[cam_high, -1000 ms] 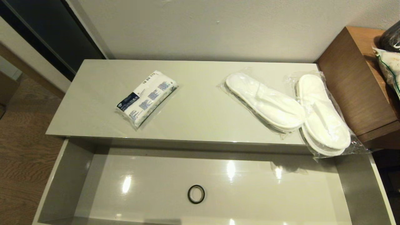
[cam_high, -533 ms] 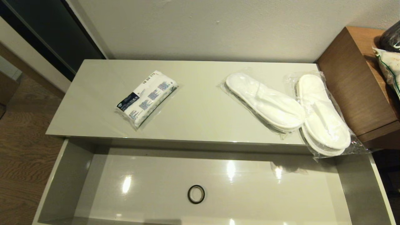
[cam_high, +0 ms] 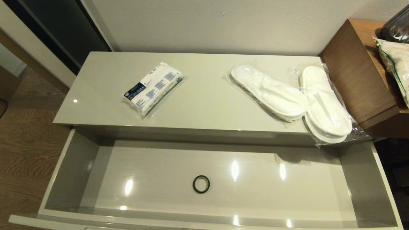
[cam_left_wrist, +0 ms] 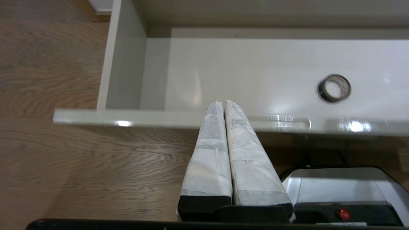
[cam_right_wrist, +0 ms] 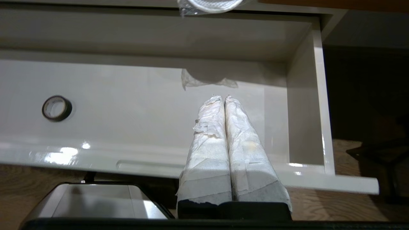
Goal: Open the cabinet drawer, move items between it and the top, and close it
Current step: Pick up the tissue on the table
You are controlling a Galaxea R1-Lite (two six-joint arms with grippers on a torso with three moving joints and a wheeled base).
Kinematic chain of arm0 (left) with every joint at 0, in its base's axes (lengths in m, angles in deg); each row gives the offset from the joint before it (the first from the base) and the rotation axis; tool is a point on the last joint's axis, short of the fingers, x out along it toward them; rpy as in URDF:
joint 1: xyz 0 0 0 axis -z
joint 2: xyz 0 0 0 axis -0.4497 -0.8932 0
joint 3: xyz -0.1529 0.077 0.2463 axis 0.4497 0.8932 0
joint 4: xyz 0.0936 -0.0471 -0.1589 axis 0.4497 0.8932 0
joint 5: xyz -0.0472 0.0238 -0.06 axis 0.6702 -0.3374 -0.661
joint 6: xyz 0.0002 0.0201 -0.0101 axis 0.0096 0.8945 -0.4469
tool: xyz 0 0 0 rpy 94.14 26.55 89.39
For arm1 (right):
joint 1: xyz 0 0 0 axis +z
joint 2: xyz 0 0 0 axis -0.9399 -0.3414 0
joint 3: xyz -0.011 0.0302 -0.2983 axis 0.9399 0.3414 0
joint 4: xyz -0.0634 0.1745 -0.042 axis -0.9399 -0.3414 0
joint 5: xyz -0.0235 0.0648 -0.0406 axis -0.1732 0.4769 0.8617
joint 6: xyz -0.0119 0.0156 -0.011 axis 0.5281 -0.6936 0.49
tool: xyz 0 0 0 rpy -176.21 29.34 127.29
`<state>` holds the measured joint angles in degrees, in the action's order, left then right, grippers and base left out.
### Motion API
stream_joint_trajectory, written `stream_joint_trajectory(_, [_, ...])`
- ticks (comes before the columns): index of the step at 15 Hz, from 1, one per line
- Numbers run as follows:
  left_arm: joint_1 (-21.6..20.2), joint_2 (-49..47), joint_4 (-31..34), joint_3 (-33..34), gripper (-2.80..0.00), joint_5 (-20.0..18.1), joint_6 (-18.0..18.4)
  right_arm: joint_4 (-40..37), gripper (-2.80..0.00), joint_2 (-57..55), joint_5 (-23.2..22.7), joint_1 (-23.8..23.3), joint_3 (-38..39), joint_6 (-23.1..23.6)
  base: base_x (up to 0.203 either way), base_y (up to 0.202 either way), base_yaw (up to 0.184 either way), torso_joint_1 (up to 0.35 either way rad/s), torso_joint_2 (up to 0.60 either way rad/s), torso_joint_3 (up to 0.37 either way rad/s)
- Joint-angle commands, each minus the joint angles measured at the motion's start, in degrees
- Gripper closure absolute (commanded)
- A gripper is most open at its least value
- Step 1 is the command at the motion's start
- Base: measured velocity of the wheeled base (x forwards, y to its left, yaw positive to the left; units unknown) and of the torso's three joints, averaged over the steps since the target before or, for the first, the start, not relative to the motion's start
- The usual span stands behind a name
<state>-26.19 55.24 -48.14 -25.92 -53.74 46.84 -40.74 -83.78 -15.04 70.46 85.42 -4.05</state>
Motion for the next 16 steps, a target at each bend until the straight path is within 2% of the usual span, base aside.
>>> stream_joint_trajectory(1, [0.0, -0.1, 0.0, 0.1, 0.0, 0.0, 0.0, 0.0, 0.0, 0.1, 0.0, 0.0, 0.0, 0.0, -0.105, 0.0, -0.003, 0.002, 0.0, 0.003])
stream_joint_trajectory(16, [0.1, -0.1, -0.1, 0.1, 0.0, 0.1, -0.2, 0.0, 0.0, 0.1, 0.0, 0.0, 0.0, 0.0, 0.0, 0.0, 0.0, 0.0, 0.0, 0.0])
